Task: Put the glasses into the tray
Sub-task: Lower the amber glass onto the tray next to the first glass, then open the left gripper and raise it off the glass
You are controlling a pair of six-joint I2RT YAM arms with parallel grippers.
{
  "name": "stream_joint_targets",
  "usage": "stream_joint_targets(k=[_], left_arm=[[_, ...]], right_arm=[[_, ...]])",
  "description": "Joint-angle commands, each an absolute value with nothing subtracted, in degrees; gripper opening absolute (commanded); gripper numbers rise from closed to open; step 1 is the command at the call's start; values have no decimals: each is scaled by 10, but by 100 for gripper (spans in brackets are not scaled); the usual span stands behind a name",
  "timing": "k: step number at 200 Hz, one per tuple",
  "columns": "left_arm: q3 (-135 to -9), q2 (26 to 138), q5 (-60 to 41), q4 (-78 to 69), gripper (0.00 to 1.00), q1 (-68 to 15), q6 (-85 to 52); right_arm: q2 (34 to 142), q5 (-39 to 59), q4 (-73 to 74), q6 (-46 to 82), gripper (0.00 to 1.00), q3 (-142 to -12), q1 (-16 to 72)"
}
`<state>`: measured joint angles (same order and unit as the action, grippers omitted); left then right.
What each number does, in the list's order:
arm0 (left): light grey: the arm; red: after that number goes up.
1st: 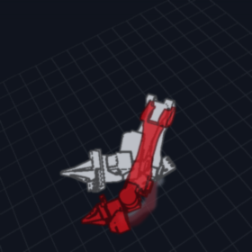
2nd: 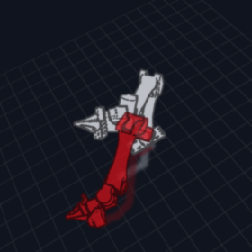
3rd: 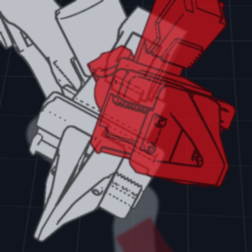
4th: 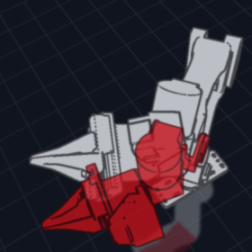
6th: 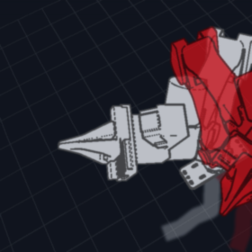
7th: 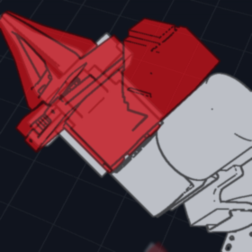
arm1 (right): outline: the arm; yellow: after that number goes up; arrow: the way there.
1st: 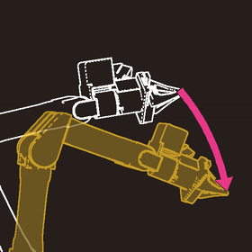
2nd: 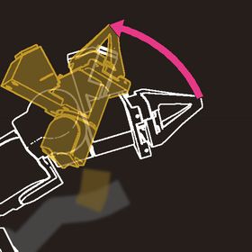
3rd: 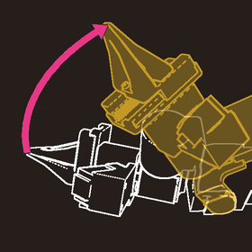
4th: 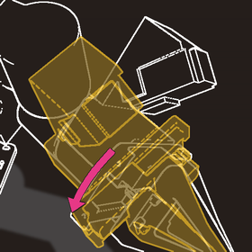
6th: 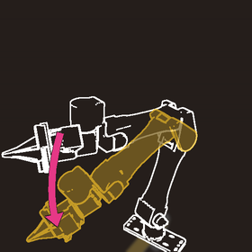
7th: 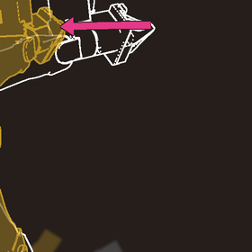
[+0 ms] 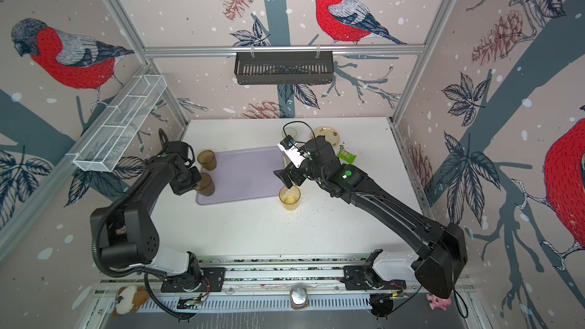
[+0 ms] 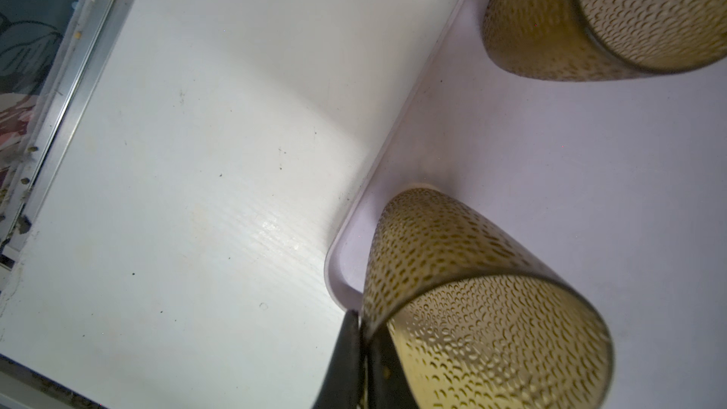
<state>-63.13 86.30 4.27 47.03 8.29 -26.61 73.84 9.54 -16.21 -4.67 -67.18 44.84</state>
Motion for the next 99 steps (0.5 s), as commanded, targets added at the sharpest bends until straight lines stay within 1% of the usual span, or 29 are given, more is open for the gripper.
stream_joint_targets(k=[1, 52, 76, 93, 99], left_arm=[[-636, 864, 44, 479, 10, 84, -262], [-638, 864, 45, 481, 14, 84, -262], [-642, 866, 45, 483, 22, 84, -261], [-645, 867, 47, 483, 25, 84, -260], [-646, 866, 47, 484, 27, 84, -260]], right_arm=[[737, 94, -151, -51, 100, -676, 448], [735, 92, -150, -51, 100, -676, 449], [734, 91, -150, -52, 100, -674, 450], [733, 90, -150, -52, 100, -673, 450], [732, 90, -151, -52, 99, -673, 450]])
